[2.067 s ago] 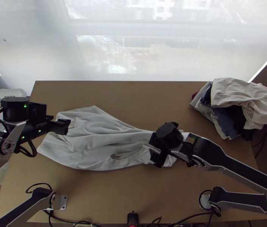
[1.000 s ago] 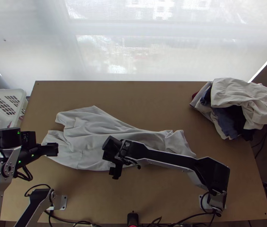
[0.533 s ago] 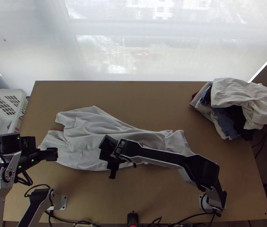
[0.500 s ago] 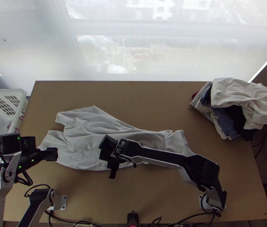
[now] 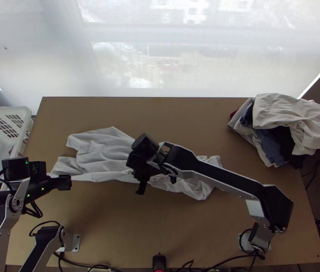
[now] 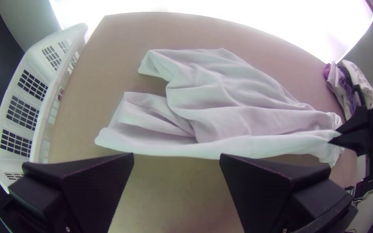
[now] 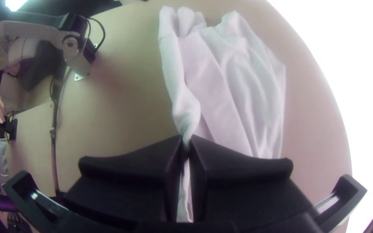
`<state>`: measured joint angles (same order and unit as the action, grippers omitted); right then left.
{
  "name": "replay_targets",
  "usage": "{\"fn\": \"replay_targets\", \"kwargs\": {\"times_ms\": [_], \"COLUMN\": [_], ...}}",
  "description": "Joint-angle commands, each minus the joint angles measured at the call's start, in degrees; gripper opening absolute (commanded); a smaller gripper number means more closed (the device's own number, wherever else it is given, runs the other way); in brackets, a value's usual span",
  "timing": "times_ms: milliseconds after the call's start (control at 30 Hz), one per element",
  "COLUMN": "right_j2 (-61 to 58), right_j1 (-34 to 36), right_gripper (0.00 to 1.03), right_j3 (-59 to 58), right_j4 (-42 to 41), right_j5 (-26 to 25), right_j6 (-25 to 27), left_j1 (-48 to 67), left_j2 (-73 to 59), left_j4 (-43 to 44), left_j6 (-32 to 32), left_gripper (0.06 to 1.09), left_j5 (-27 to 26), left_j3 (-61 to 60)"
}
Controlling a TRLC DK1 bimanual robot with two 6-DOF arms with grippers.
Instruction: Fold the t-shirt
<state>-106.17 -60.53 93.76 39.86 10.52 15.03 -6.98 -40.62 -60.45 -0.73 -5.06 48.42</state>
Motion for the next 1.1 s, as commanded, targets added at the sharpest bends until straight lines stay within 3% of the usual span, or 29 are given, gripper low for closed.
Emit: {"fn": "replay_targets", "kwargs": {"times_ms": [0,567,800,1067], "right_j2": [7.8,15.2,20.4,26.4], "right_j1": [4.8,16.0,20.5,31.3], "right_gripper": [0.03,0.03,0.03,0.03], "right_j3": [3.0,15.9,11.5,2.5], "right_j4": [5.3,15.3,16.5,16.5], "right_j5": [-0.4,-3.8,-3.9,-3.9], "right_j6": [0.3,2.0,2.6,7.6], "left_j1": [0.4,3.7,4.2,4.5], "left_j2": [-3.6,-10.8,-15.3,-20.1], "left_j4": [4.6,10.2,13.9,16.6], "left_j6": [-0.2,-0.2,-0.7,-1.0], "left_gripper": [1.02,1.02,1.02,1.02], "left_j5": [-0.2,-0.3,-0.3,-0.3], "left_j3": [-1.5,-0.6,-0.7,0.9]}}
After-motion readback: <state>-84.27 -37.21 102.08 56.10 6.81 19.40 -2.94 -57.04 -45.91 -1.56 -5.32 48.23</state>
